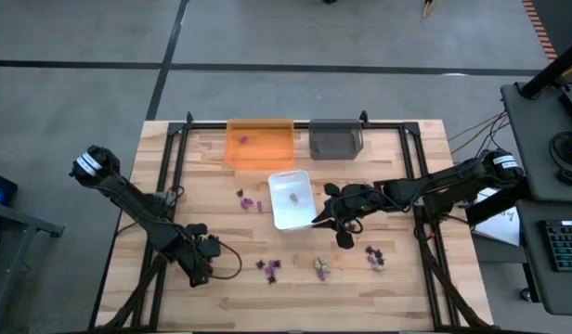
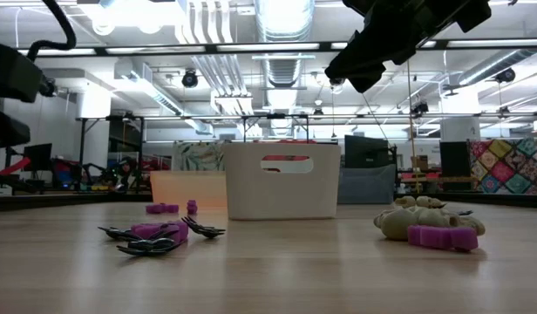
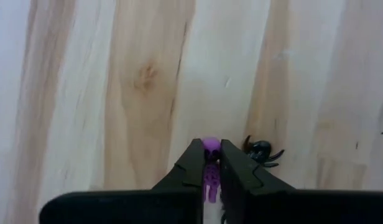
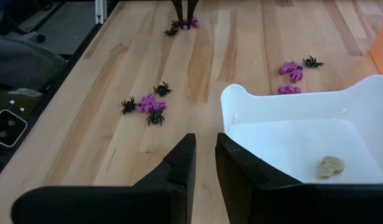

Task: Sort Halloween decoration
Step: Put the purple skeleton toy into the orange bin

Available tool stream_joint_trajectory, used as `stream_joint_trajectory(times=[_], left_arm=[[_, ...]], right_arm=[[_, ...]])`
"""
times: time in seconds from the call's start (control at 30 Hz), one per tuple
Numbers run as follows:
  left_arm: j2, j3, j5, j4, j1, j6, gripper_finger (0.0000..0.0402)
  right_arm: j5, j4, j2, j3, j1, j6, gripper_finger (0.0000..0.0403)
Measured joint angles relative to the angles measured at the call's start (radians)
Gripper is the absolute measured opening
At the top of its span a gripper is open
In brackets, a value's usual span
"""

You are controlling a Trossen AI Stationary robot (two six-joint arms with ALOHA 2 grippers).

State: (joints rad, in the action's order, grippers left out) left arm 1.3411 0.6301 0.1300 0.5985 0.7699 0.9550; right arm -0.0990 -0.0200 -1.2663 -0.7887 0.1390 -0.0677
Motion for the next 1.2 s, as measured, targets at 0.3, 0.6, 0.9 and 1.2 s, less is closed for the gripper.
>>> stream_joint_trajectory(times=[0.3,0.6,0.9,1.2], left_arm=[[-0.001,0.14,0.088,0.192,-0.042,-0.035,0.0001],[-0.001,0.236,0.166,0.224,-0.189,-0.287,0.0001],[-0.033,0.26,0.167,0.228,-0.459,-0.694,0.0001],[-0.1,0.26,0.097,0.165,-0.831,-0.804,0.0001]], right_arm=[[-0.002,0.007,0.0,0.0,0.0,0.011,0.0052],[-0.002,0.007,0.0,0.0,0.0,0.029,0.0052],[-0.002,0.007,0.001,0.0,0.0,0.034,0.0052],[-0.002,0.006,0.001,-0.001,-0.001,0.043,0.0052]])
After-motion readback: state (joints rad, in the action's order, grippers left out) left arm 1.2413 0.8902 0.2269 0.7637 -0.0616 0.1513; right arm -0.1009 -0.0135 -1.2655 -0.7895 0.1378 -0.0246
